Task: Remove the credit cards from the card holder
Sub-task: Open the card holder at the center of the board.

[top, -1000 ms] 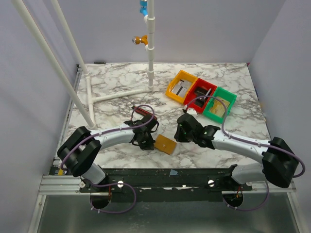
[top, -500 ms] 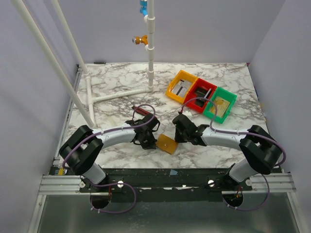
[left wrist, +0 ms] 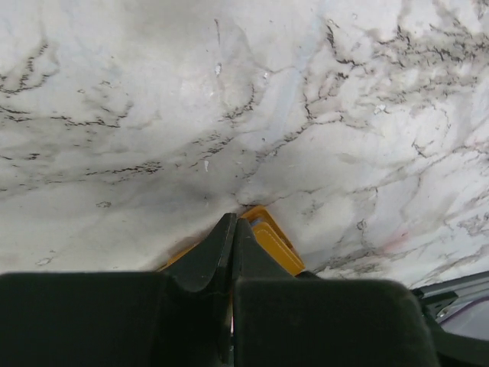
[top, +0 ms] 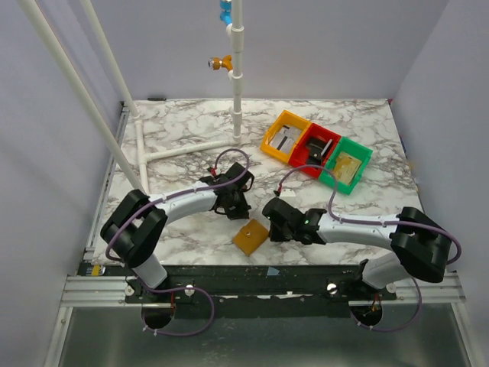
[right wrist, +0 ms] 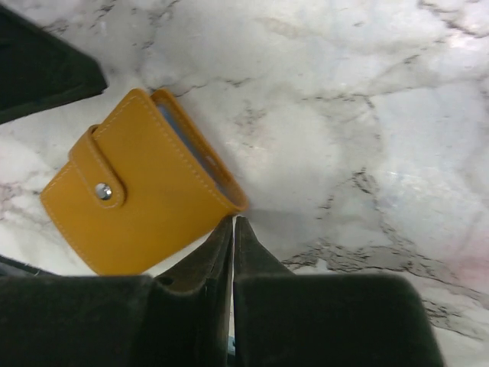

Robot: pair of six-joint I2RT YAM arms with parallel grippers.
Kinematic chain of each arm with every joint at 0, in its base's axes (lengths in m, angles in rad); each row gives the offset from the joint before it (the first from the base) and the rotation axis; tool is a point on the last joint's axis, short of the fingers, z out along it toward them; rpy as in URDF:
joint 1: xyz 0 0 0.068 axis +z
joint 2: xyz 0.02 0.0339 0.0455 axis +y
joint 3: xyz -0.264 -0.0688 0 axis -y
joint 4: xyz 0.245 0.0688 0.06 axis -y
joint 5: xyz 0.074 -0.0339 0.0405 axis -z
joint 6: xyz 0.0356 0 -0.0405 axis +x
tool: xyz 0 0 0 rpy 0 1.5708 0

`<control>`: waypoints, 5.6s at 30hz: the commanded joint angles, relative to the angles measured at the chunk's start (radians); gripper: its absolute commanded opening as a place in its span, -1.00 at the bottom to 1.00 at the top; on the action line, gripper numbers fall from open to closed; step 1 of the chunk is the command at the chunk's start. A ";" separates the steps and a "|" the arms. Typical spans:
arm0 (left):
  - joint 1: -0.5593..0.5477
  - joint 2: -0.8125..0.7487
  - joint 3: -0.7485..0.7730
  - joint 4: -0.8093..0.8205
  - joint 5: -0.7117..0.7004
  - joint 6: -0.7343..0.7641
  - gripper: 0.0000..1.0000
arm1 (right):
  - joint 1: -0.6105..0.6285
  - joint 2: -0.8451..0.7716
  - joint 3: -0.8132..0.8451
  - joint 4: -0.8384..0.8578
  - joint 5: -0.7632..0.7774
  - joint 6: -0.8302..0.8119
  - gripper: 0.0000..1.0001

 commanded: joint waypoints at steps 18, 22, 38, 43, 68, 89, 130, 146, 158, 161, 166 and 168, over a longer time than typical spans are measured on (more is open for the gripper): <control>-0.115 -0.229 -0.033 -0.120 -0.124 0.432 0.00 | -0.073 -0.042 -0.104 0.193 -0.208 0.147 0.01; -0.160 -0.177 -0.002 -0.122 -0.136 0.444 -0.01 | -0.115 -0.036 -0.144 0.253 -0.245 0.164 0.02; -0.229 -0.014 0.071 -0.188 -0.237 0.447 -0.10 | -0.168 0.051 -0.168 0.294 -0.315 0.188 -0.41; -0.241 -0.046 0.041 -0.197 -0.235 0.425 -0.10 | -0.169 0.064 -0.170 0.294 -0.313 0.194 -0.46; -0.322 -0.008 0.022 -0.201 -0.263 0.416 -0.21 | -0.169 0.084 -0.160 0.284 -0.308 0.196 -0.55; -0.321 -0.016 0.015 -0.213 -0.347 0.376 -1.00 | -0.169 0.095 -0.155 0.270 -0.288 0.177 -0.62; -0.061 -0.441 -0.078 -0.123 -0.050 0.181 -1.00 | -0.168 -0.080 -0.018 0.184 -0.245 0.096 0.53; -0.062 -0.446 -0.074 -0.120 -0.037 0.182 -1.00 | -0.156 -0.059 -0.019 0.216 -0.283 0.112 0.45; -0.061 -0.453 -0.076 -0.121 -0.036 0.190 -1.00 | -0.155 -0.032 -0.033 0.201 -0.267 0.111 -0.08; -0.061 -0.453 -0.075 -0.123 -0.036 0.194 -1.00 | -0.155 -0.027 -0.037 0.179 -0.235 0.119 -0.33; -0.062 -0.458 -0.073 -0.129 -0.036 0.199 -1.00 | -0.155 -0.020 -0.040 0.141 -0.190 0.118 -0.55; -0.062 -0.459 -0.073 -0.133 -0.035 0.202 -1.00 | -0.155 -0.021 -0.044 0.131 -0.177 0.115 -0.55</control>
